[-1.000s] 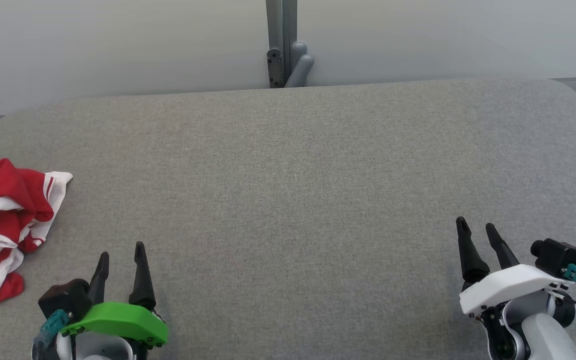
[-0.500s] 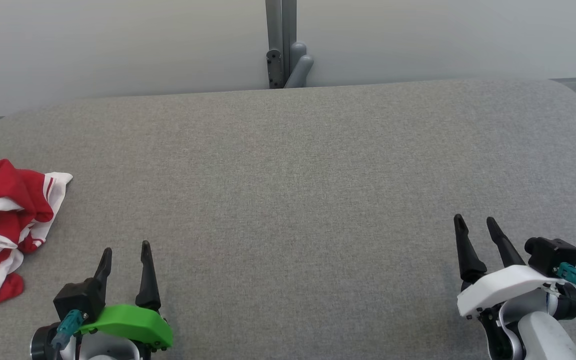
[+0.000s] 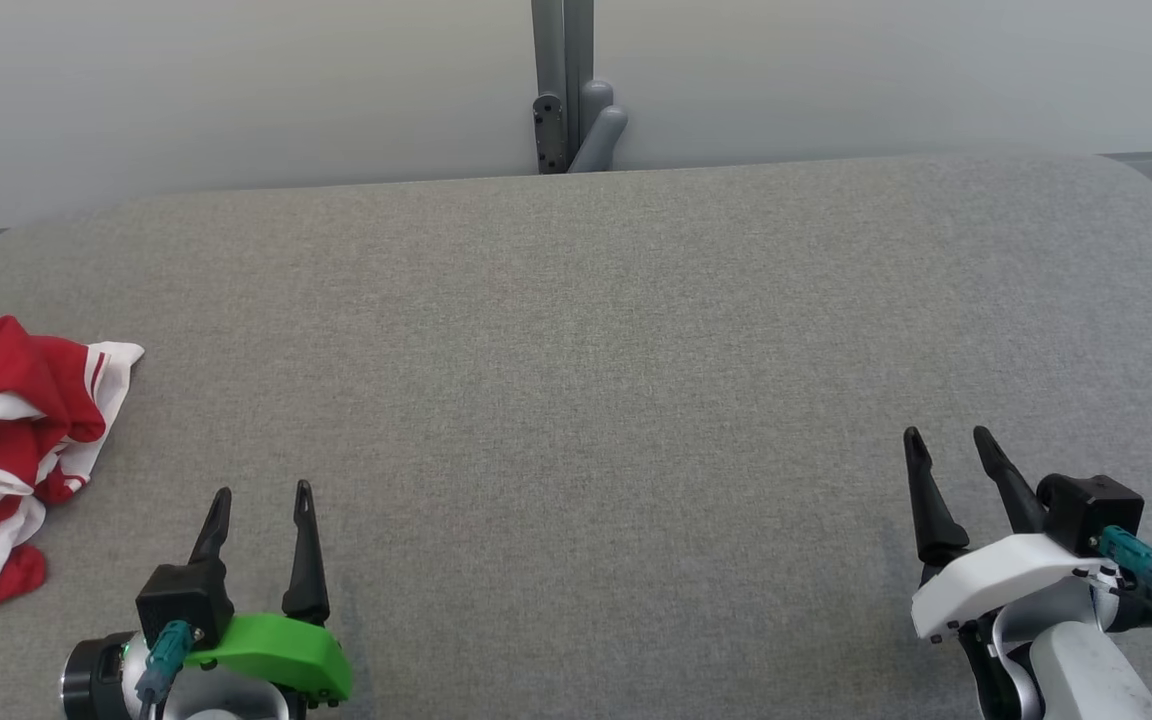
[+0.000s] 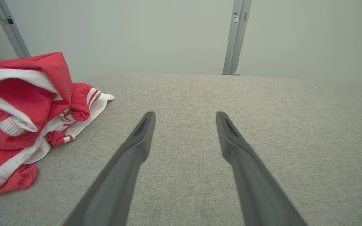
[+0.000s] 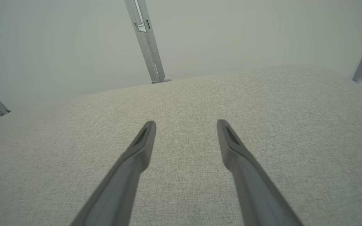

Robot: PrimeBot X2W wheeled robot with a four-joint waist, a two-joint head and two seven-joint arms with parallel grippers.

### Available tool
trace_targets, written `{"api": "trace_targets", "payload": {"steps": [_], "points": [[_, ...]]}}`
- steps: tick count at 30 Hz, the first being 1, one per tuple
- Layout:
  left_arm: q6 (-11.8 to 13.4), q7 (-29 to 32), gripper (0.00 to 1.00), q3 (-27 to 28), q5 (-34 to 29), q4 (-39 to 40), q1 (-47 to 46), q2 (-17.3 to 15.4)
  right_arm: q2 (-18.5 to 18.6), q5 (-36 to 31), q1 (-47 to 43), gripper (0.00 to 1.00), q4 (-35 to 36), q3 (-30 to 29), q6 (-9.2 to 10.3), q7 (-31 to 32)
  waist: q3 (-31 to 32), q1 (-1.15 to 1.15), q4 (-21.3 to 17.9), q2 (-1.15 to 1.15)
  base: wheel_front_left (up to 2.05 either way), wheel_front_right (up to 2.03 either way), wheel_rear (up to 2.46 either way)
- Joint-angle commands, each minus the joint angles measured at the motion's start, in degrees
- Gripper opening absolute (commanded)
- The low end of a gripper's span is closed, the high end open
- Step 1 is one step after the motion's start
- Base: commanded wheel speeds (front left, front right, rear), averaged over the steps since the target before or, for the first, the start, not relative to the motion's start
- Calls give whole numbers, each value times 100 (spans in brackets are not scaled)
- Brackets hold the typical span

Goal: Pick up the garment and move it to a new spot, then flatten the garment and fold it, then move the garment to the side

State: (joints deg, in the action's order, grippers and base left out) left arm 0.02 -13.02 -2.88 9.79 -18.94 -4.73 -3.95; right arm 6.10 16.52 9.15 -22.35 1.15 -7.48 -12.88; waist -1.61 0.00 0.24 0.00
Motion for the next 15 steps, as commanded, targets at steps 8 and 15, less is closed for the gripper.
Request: {"api": "trace_targets", "payload": {"steps": [8, 15], "points": [[38, -126, 100, -12, -479, -4, 50, 14, -4, -466, 66, 100, -30, -30, -2, -145, -11, 0, -5, 0, 0, 0, 0], [43, -210, 100, -25, -822, -40, 74, 21, 23, -804, 52, 100, -53, -25, -2, -221, -24, 0, 34, 0, 0, 0, 0]]}}
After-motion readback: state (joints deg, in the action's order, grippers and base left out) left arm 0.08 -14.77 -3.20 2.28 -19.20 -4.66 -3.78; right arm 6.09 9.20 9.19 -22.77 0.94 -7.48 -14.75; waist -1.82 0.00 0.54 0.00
